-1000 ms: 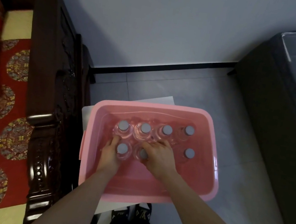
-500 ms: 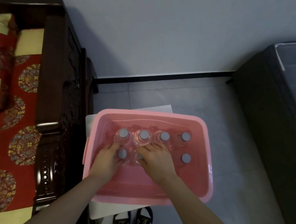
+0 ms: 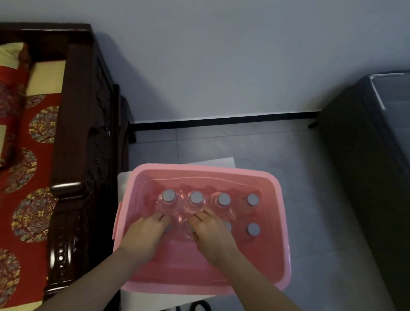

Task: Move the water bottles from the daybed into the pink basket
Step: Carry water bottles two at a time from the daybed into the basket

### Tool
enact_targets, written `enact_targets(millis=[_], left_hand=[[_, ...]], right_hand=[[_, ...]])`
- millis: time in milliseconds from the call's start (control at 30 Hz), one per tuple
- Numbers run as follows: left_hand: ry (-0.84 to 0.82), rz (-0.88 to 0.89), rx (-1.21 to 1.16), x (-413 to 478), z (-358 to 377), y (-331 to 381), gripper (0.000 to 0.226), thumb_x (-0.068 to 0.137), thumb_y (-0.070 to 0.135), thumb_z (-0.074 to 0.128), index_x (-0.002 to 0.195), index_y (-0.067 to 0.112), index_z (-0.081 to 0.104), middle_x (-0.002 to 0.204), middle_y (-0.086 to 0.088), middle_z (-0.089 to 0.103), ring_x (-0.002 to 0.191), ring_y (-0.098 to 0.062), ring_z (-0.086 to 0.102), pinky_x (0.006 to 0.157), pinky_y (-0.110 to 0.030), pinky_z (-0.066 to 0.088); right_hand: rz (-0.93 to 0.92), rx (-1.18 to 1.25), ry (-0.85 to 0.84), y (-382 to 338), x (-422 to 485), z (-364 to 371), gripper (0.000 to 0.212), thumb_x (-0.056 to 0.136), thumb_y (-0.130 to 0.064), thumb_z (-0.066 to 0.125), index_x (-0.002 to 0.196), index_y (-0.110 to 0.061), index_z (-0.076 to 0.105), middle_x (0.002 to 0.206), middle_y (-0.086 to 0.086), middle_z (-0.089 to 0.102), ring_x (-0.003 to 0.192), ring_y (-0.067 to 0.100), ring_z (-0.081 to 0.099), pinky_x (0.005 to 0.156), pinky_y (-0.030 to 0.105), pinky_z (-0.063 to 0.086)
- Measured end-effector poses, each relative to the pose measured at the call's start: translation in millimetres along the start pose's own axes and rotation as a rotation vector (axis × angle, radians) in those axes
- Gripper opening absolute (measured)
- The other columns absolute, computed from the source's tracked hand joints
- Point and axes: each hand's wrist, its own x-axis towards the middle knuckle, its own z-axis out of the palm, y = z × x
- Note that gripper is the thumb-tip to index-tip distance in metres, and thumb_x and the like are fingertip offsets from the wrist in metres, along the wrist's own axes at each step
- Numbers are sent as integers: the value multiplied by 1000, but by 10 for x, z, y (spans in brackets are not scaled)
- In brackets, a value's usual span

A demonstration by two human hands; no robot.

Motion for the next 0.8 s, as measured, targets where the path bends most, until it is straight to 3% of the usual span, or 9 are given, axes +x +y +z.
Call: enact_targets(millis=[133, 233, 333, 467, 633, 733, 800], left_hand=[[-22, 9, 126, 28, 46, 18, 23, 88, 7, 50, 108, 19, 51, 111, -3, 55, 95, -34, 61, 68, -44, 43], [6, 11, 102, 75, 93, 18, 23, 87, 8, 54, 106, 20, 52, 108, -3, 57, 94, -31, 61, 62, -41, 39], [20, 4, 88, 88, 133, -6, 25, 87, 9, 56, 108, 20, 52, 109, -1, 56, 96, -30, 60, 61, -41, 40], [6, -5, 80, 79, 89, 14, 24, 89, 8, 54, 110, 17, 50, 113, -3, 53, 101, -30, 58, 70, -43, 47], [-18, 11, 51, 77, 7, 33, 46, 86, 3, 51, 129, 19, 44, 126, -4, 50, 112, -29, 54, 81, -42, 48], [-5, 30, 12, 46, -115, 12, 63, 88, 13, 55, 144, 23, 31, 134, -1, 46, 118, -27, 51, 90, -39, 47], [15, 26, -18, -3, -279, 14, 62, 89, 22, 56, 146, 24, 29, 134, -1, 46, 119, -26, 51, 90, -37, 45]], right_hand=[[13, -11, 26, -6, -46, 61, 31, 80, 6, 51, 107, -4, 62, 108, 13, 64, 104, 32, 51, 73, 44, 50], [18, -11, 62, -3, -49, 82, 25, 76, 7, 56, 97, -4, 63, 99, 14, 65, 98, 33, 54, 65, 41, 50], [8, -1, 52, 35, -28, 81, 25, 79, 5, 53, 101, -4, 62, 103, 13, 63, 100, 31, 51, 74, 44, 49], [19, -12, 19, 15, 3, 51, 21, 84, 2, 50, 101, -4, 61, 108, 12, 60, 104, 29, 47, 78, 39, 42], [71, 15, -23, -2, -15, -51, 24, 87, -7, 51, 109, -6, 58, 117, 9, 57, 113, 27, 45, 83, 39, 44], [123, 71, 18, 1, -75, -231, 35, 87, -15, 51, 121, -8, 55, 127, 9, 54, 118, 29, 46, 84, 39, 48], [152, 61, 99, 28, -124, -431, 35, 85, -17, 52, 120, -10, 56, 122, 8, 57, 115, 28, 49, 86, 37, 46]])
